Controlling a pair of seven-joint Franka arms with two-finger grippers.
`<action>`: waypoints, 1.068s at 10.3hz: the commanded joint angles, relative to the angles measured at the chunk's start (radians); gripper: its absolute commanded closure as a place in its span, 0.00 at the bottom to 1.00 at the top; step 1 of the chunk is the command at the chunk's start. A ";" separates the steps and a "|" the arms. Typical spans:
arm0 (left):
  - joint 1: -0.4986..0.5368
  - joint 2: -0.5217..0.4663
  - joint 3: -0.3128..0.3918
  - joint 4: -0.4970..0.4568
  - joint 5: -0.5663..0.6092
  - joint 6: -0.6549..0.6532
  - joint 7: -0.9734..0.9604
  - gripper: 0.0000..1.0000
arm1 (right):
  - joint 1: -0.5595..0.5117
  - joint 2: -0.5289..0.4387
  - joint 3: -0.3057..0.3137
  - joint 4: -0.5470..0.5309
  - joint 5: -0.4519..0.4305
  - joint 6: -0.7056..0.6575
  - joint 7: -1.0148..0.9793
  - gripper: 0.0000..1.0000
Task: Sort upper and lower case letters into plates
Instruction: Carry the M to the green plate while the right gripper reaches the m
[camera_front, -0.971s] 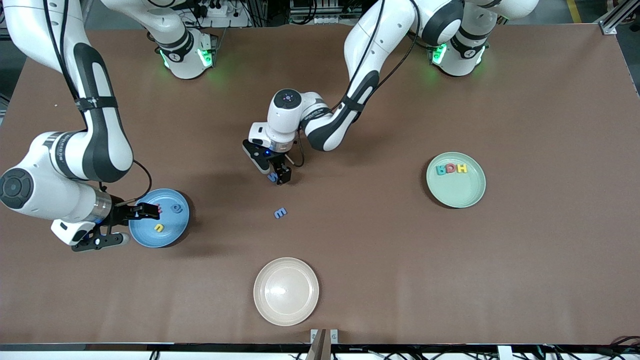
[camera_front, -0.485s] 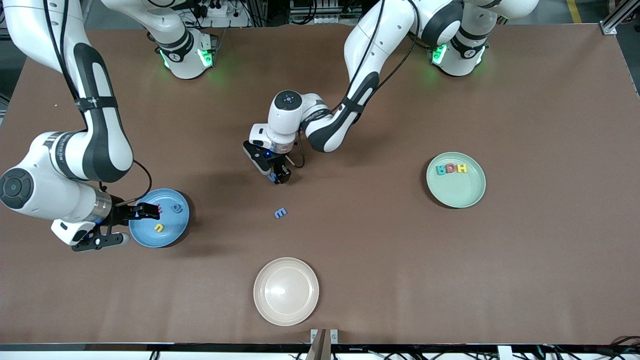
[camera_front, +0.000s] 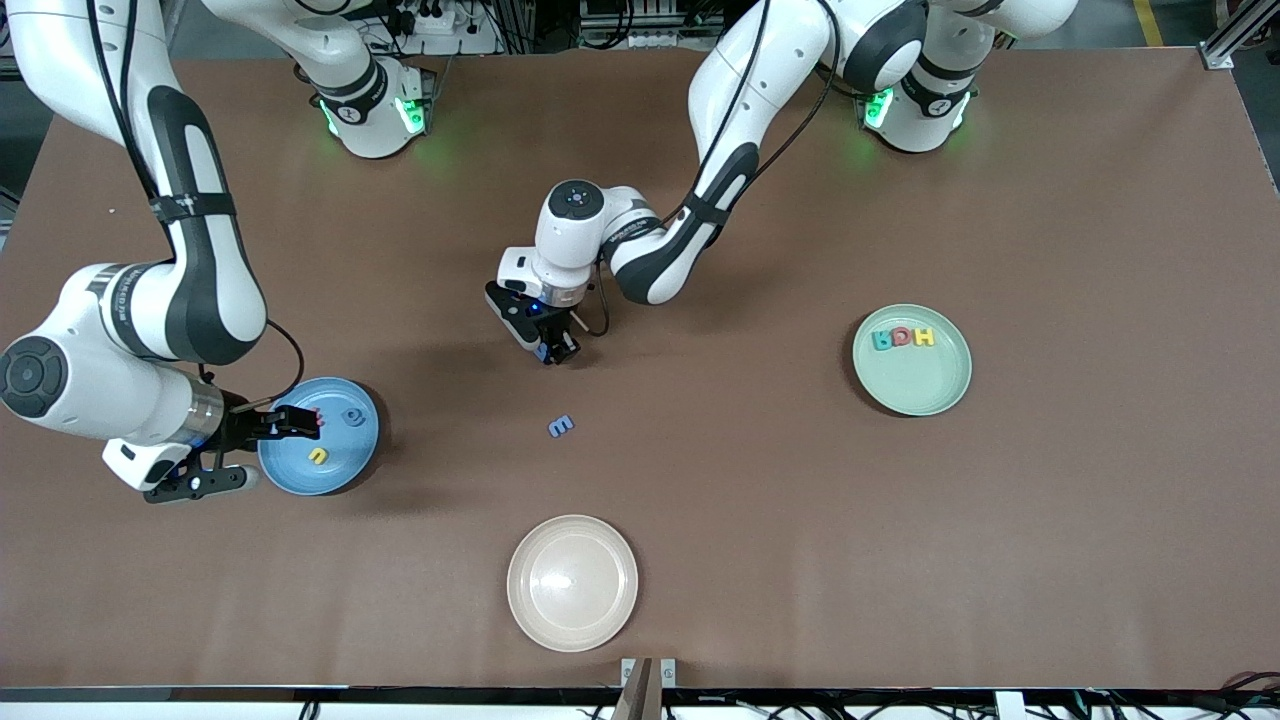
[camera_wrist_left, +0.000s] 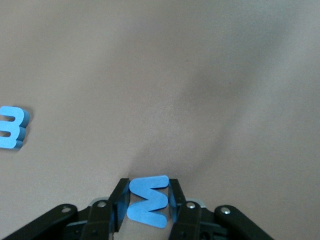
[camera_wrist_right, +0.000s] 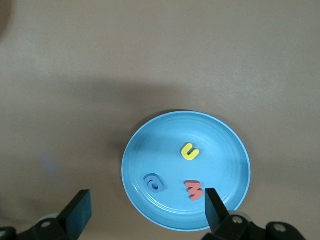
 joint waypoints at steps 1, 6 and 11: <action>-0.006 0.014 0.007 -0.001 0.008 0.000 -0.006 0.73 | -0.006 -0.019 0.010 -0.018 -0.003 0.006 0.002 0.00; -0.005 -0.005 0.005 0.002 0.005 -0.055 -0.003 0.75 | 0.005 -0.011 0.010 -0.010 0.003 0.013 0.017 0.00; 0.032 -0.098 0.002 0.002 -0.046 -0.238 0.013 0.74 | 0.089 0.020 0.013 0.004 0.011 0.065 0.324 0.00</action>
